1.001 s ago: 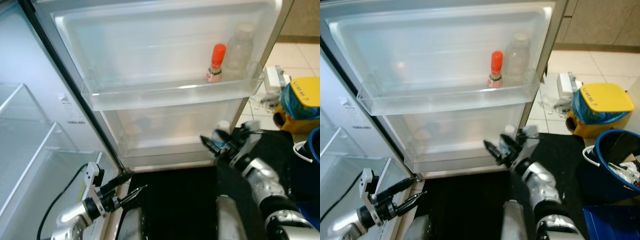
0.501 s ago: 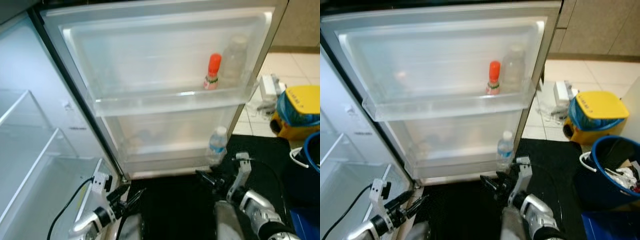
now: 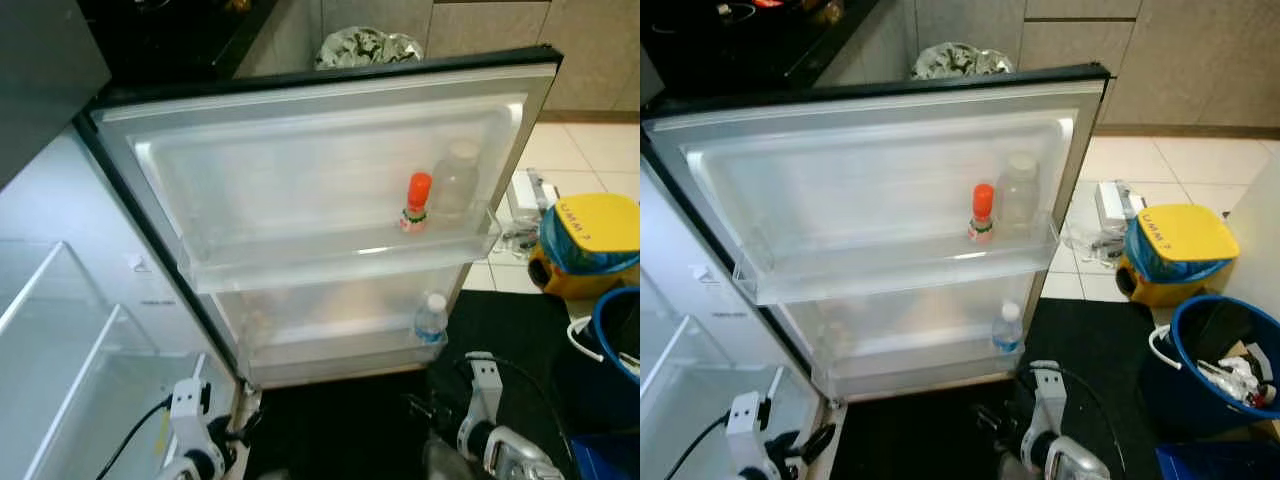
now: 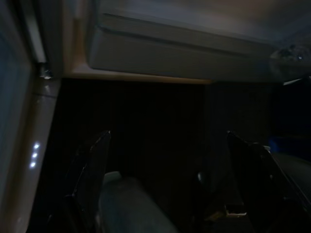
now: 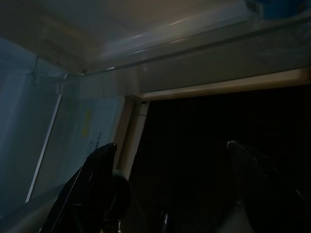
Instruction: Restocking fridge
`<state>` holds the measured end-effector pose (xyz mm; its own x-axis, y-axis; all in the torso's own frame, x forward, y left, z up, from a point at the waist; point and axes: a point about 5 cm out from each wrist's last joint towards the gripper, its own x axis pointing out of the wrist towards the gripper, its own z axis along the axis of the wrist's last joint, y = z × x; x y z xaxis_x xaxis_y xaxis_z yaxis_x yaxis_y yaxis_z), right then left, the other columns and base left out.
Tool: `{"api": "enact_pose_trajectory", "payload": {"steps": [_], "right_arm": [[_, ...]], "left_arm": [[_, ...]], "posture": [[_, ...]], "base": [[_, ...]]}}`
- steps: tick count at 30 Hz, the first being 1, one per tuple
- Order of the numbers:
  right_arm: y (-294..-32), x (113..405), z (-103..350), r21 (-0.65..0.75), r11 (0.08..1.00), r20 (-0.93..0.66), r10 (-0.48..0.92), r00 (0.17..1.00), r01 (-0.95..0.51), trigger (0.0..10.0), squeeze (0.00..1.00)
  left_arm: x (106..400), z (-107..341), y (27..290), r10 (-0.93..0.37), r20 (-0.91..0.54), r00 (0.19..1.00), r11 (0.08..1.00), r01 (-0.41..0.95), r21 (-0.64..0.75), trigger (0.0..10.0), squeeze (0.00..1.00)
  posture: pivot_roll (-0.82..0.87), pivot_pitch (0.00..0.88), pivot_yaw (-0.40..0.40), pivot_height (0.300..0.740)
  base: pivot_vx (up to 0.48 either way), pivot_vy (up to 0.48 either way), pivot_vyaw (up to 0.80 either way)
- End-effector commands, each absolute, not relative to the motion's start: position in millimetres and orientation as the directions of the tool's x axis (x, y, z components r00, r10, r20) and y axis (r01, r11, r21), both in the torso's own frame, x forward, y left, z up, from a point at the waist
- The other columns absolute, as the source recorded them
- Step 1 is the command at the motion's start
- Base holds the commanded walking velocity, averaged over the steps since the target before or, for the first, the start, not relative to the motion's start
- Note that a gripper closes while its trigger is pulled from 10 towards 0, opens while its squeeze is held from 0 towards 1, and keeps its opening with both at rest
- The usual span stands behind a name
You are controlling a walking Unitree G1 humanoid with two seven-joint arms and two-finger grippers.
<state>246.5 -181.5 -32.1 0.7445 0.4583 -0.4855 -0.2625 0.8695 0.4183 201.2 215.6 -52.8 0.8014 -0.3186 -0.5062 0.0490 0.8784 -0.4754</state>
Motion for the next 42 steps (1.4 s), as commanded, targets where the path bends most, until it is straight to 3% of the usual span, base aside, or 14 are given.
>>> {"api": "enact_pose_trajectory", "payload": {"steps": [1, 8, 22, 25, 32, 42], "right_arm": [[-180, 236, -41, 0.426, 0.873, -0.532, 0.452, 0.716, -0.235, 10.0, 0.0], [-178, 236, -40, 0.458, 0.851, -0.507, 0.487, 0.711, -0.256, 10.0, 0.0], [-179, 237, -40, 0.473, 0.848, -0.502, 0.484, 0.717, -0.241, 10.0, 0.0], [-179, 234, -44, 0.42, 0.88, -0.564, 0.445, 0.695, -0.223, 10.0, 0.0], [-179, 232, -42, 0.51, 0.832, -0.499, 0.495, 0.712, -0.221, 10.0, 0.0], [-184, 223, -49, 0.489, 0.854, -0.547, 0.461, 0.699, -0.18, 10.0, 0.0]], "left_arm": [[190, -60, 217, -0.282, -0.53, 0.8, 0.873, -0.016, -0.488, 10.0, 0.0], [183, -65, 219, -0.249, -0.565, 0.787, 0.889, -0.045, -0.456, 10.0, 0.0], [155, -82, 217, -0.186, -0.695, 0.695, 0.912, -0.14, -0.384, 10.0, 0.0], [153, -83, 218, -0.174, -0.693, 0.699, 0.907, -0.16, -0.389, 10.0, 0.0], [150, -84, 221, -0.153, -0.701, 0.697, 0.908, -0.181, -0.378, 10.0, 0.0], [144, -87, 219, -0.15, -0.724, 0.673, 0.921, -0.17, -0.349, 10.0, 0.0]], "posture": [[0.0, 0.079, 0.043, 0.638], [0.0, 0.078, 0.042, 0.647], [0.0, 0.071, 0.035, 0.716], [0.0, 0.071, 0.035, 0.716], [0.0, 0.07, 0.034, 0.72], [-0.01, 0.055, 0.033, 0.74]], "base": [[0.0, 0.0, 0.0], [0.0, 0.0, 0.0], [-0.036, 0.0, 0.0], [-0.405, 0.0, 0.0], [-0.043, 0.0, 0.0], [0.0, 0.0, 0.0]]}}
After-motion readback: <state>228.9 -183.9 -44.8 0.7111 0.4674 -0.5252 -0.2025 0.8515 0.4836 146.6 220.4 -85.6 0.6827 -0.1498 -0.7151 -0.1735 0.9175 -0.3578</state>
